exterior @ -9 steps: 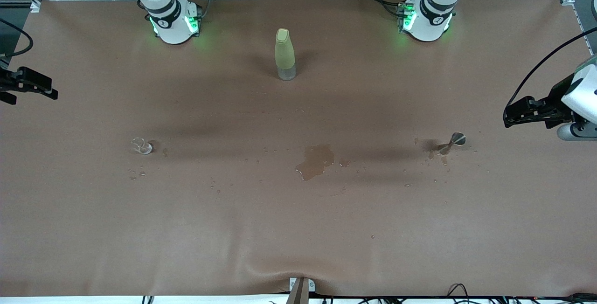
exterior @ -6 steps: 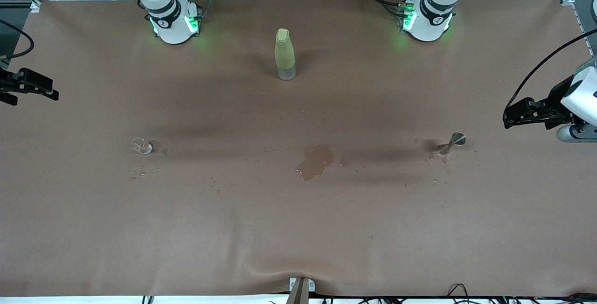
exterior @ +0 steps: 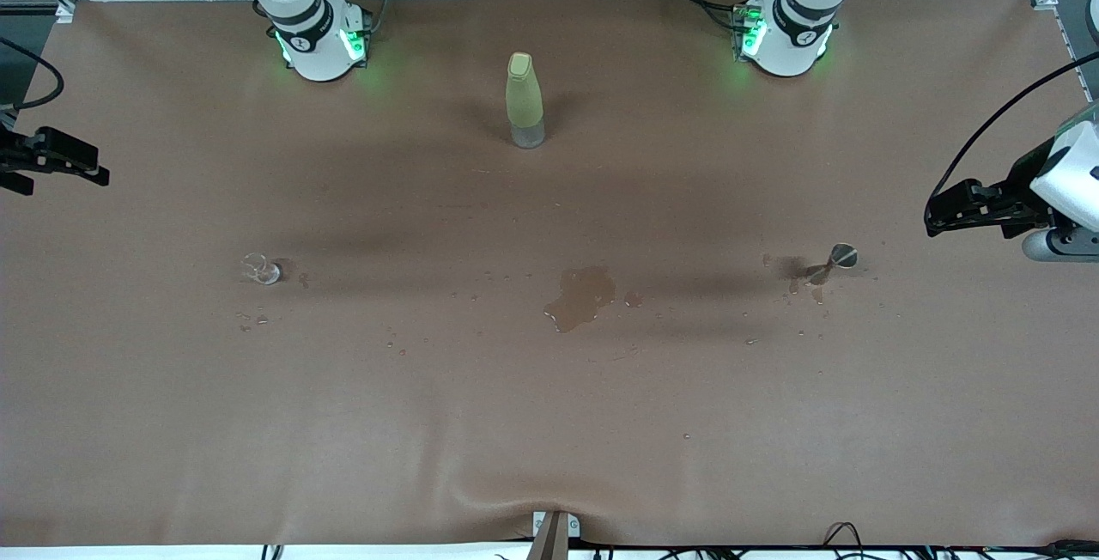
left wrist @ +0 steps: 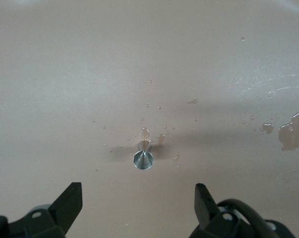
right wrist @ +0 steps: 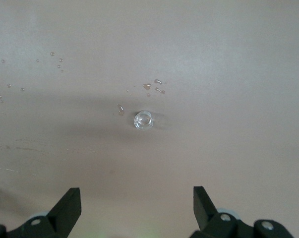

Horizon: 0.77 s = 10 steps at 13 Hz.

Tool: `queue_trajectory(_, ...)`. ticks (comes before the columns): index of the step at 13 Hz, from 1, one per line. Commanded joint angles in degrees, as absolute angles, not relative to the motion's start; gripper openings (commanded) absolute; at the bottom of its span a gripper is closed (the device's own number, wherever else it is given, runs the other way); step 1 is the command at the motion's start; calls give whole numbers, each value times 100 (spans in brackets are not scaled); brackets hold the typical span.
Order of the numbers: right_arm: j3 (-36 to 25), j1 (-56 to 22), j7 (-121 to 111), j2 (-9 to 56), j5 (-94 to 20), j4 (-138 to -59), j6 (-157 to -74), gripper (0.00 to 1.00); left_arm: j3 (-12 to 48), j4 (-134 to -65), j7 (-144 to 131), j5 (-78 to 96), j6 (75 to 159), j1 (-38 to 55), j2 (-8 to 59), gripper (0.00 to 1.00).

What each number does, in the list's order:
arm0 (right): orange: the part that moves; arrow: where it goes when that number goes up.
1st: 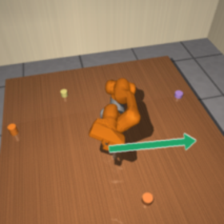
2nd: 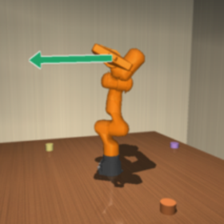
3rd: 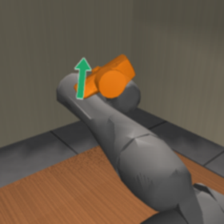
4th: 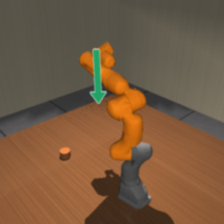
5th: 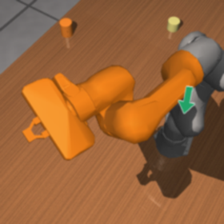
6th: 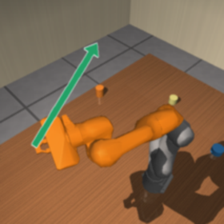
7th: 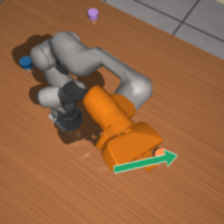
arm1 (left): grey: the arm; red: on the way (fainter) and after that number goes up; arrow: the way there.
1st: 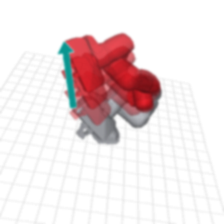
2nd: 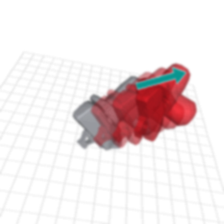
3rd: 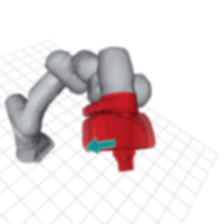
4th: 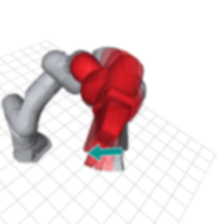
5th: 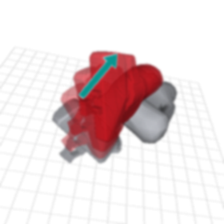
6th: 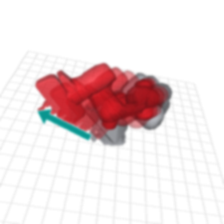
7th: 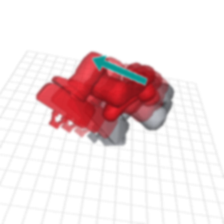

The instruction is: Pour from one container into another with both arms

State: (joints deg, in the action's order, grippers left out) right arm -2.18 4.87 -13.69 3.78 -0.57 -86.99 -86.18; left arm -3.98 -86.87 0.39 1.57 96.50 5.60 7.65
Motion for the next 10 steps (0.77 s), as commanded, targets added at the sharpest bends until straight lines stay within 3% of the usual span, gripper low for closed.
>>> queue_trajectory(1, -211, 772, -1441, 588, -218, -8719, -8771, 100, -396, -8631, 35, 123, 9650, 571, 747, 100)
queue_trajectory(10, -220, 1695, -3978, 1220, -1494, -8692, -8991, 100, -378, -8622, 114, 132, 9650, 580, 747, 100)
